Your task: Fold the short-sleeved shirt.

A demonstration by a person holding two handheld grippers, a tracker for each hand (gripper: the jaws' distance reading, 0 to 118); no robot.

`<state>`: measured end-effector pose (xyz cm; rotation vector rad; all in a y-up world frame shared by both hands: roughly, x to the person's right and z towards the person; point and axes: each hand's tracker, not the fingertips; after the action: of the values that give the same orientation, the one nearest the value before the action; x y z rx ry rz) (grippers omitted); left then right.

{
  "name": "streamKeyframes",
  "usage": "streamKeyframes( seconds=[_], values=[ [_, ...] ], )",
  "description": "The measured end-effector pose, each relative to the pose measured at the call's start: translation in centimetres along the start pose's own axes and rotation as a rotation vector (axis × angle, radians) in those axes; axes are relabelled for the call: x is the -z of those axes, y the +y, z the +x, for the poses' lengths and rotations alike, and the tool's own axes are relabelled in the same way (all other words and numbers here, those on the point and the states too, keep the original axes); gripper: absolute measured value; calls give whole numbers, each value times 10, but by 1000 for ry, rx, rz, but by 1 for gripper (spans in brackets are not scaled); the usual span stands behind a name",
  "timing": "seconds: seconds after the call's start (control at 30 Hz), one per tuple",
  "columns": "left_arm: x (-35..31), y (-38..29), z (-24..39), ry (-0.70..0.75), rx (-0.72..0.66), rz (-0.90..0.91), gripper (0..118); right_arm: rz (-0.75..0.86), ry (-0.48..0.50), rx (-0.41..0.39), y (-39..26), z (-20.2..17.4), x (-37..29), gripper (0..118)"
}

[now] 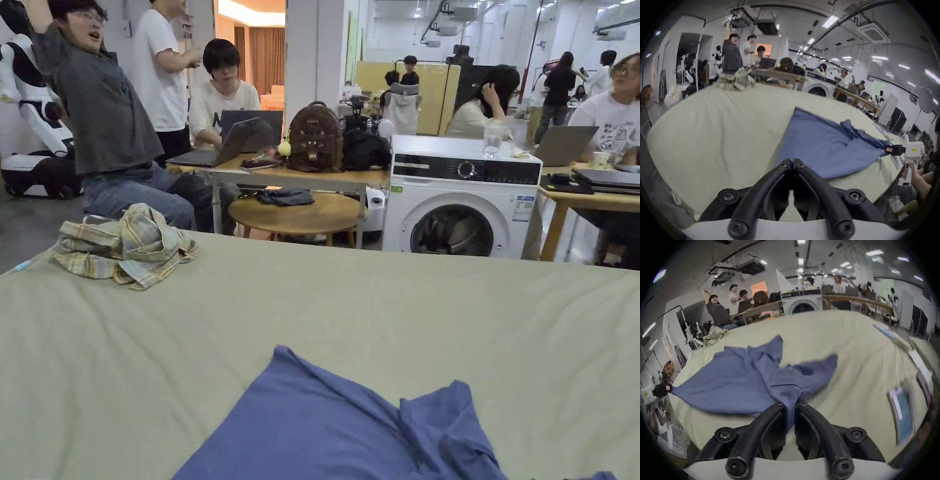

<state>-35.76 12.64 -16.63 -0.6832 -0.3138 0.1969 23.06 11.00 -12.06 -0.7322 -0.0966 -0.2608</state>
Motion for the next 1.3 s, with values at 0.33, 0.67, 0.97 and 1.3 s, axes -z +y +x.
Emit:
streamKeyframes(
  seconds=[0.33, 0.67, 0.97, 1.3],
  values=[
    [-1, 0, 3, 60, 36, 27, 44, 150, -25, -44, 5, -5, -34, 57],
    [-12, 84, 97, -28, 204, 366, 53, 372, 77, -216, 67, -98, -51, 57],
    [-3, 87, 118, 21, 249, 358, 0, 374, 46, -206, 80, -122, -22, 0],
    [-9, 81, 86, 26, 147, 333, 0, 396, 64, -205, 74, -125, -28, 0]
  ],
)
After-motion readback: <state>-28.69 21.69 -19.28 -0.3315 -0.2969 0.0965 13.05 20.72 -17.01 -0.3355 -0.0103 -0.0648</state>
